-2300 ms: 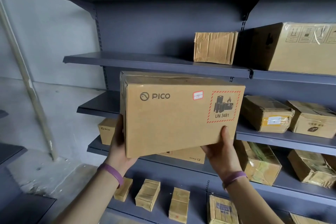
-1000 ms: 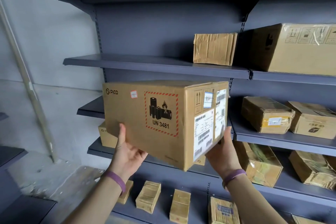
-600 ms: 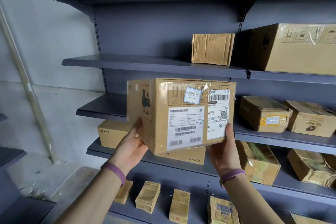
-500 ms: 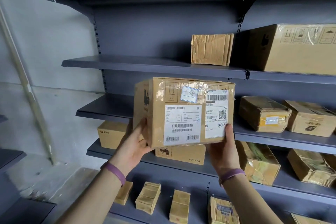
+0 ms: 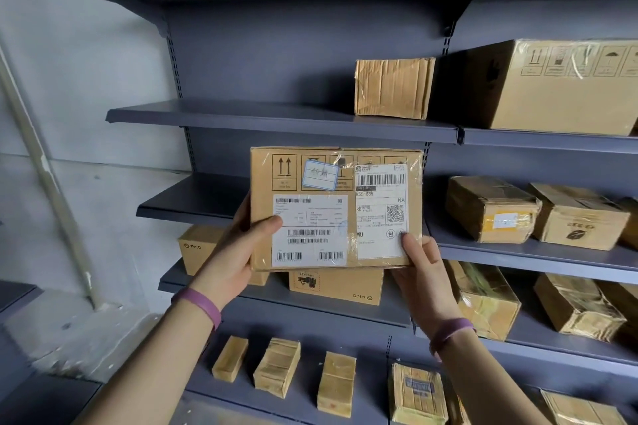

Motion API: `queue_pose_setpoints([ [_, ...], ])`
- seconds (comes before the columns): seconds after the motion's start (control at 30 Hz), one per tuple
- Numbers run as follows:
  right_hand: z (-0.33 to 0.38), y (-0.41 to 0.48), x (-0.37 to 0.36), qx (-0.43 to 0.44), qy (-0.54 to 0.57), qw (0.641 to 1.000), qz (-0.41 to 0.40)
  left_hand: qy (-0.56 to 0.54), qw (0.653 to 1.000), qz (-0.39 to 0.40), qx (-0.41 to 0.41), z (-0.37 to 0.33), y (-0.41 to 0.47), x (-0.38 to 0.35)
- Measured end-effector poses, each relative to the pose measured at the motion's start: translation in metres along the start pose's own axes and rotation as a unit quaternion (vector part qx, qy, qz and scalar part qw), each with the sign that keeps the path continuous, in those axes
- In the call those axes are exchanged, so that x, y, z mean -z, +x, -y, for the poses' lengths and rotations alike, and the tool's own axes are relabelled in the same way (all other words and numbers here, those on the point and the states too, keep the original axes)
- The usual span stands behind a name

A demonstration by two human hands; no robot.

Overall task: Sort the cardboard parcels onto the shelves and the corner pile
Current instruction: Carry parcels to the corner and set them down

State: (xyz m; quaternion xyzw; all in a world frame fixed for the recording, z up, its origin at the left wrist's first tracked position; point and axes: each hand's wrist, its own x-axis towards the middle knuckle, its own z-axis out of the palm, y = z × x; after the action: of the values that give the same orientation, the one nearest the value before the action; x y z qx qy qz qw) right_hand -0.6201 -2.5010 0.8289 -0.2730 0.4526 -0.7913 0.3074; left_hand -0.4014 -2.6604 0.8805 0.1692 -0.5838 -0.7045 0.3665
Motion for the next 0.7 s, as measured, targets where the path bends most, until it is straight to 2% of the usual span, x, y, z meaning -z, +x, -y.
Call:
queue_pose_setpoints([
  [0.13, 0.009, -0.003, -0.001, 0.016, -0.064, 0.998, 0.016, -0.005, 1.000, 0.023, 0.016, -0.005, -0.001, 0.008],
  [0.27, 0.015, -0.009, -0.014, 0.002, -0.068, 0.997, 0.024, 0.020, 0.998, 0.045, 0.026, -0.011, 0.001, 0.019],
  [0.43, 0.024, -0.013, -0.034, -0.038, -0.058, 0.997, -0.014, 0.030, 0.997, 0.067, 0.024, -0.022, 0.001, 0.032],
  [0.57, 0.030, -0.019, -0.052, -0.031, -0.049, 0.997, -0.045, 0.026, 0.996, 0.077, 0.033, -0.026, -0.002, 0.039],
  [0.7, 0.029, -0.032, -0.062, -0.023, -0.070, 0.994, -0.083, -0.017, 0.992, 0.075, 0.098, -0.032, 0.002, 0.045],
])
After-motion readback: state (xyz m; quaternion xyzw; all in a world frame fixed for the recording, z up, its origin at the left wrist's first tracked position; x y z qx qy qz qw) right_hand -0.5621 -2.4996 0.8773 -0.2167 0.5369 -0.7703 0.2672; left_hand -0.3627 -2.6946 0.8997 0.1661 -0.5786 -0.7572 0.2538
